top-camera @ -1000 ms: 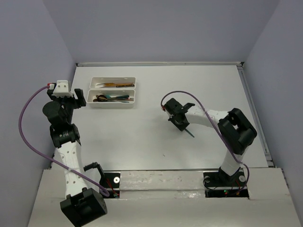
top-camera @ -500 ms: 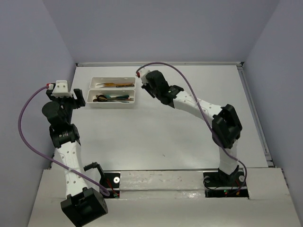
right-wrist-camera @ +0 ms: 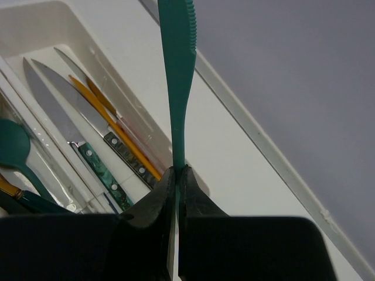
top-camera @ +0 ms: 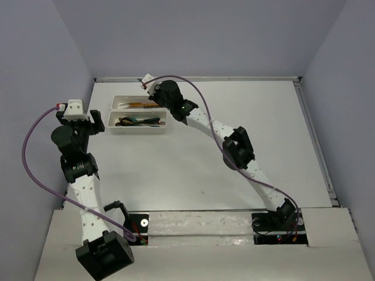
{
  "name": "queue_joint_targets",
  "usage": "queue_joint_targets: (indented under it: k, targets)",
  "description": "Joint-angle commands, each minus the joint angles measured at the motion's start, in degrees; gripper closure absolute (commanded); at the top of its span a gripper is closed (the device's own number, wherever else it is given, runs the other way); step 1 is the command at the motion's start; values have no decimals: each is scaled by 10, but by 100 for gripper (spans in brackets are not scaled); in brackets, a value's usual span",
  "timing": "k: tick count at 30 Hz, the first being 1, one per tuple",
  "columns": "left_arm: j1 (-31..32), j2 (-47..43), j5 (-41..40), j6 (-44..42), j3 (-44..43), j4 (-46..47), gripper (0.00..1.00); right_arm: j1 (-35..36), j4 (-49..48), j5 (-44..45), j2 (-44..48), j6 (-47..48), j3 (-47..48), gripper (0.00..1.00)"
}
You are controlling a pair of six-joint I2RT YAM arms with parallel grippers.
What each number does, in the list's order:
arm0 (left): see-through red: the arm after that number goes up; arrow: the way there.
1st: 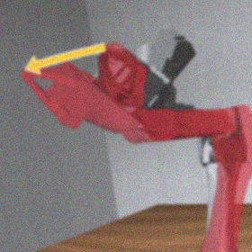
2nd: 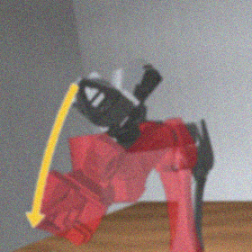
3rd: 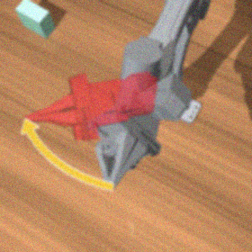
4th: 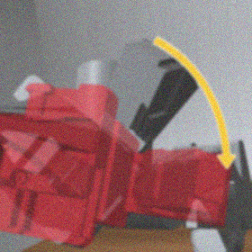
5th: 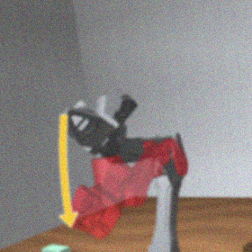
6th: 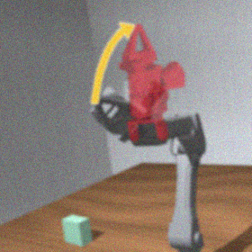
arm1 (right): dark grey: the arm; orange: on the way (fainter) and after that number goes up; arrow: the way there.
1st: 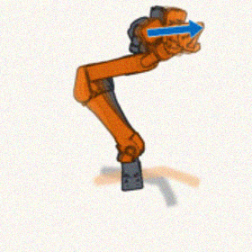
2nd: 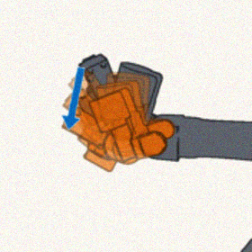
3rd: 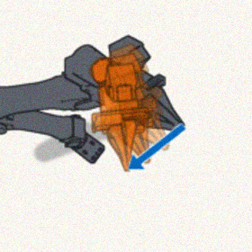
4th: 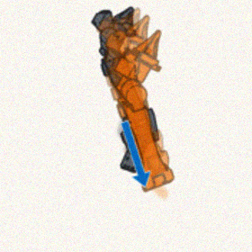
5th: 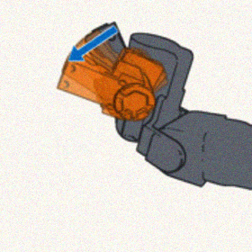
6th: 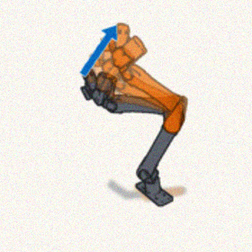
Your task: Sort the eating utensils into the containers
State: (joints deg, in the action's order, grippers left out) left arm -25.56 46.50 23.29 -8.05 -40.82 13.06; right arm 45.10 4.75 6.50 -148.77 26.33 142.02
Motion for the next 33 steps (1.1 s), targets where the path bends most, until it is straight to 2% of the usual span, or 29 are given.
queue_joint_targets:
  k: [1, 8, 15, 16, 17, 18, 19, 21, 24, 29, 32, 33]
  targets:
    - [-4, 1, 11, 1, 3, 28, 19, 5, -71, -33, -31, 33, 49, 100]
    - [-3, 3, 11, 2, 3, 31, 19, 5, -49, -33, -93, 34, 68, 100]
    - [-4, 3, 11, 1, 4, 32, 19, 5, -13, -13, -109, 41, 68, 100]
    - [-4, 2, 11, 1, 4, 32, 19, 5, -12, -12, -109, 39, 68, 89]
    - [-4, 2, 11, 1, 4, 31, 19, 5, -12, -11, -109, 39, 67, 89]
    - [-4, 2, 11, 1, 3, 31, 19, 5, -12, -10, -108, 38, 64, 62]
    - [-4, 2, 11, 1, 3, 30, 19, 10, -12, -9, -108, 37, 64, 53]
    - [-4, 2, 11, 1, 4, 31, 19, 10, -9, -7, -104, 36, 62, 42]
    - [-4, 1, 12, 1, 5, 32, 19, 10, -8, -9, -81, 29, 51, 35]
    - [-5, -1, 14, 1, 6, 32, 19, 10, -8, -3, -15, -12, 2, 32]
    - [-5, -2, 15, 1, 7, 32, 19, 10, -3, 11, 65, -63, -62, 26]
    - [-5, -2, 15, -1, 8, 33, 19, 10, 5, 23, 119, -78, -87, 21]
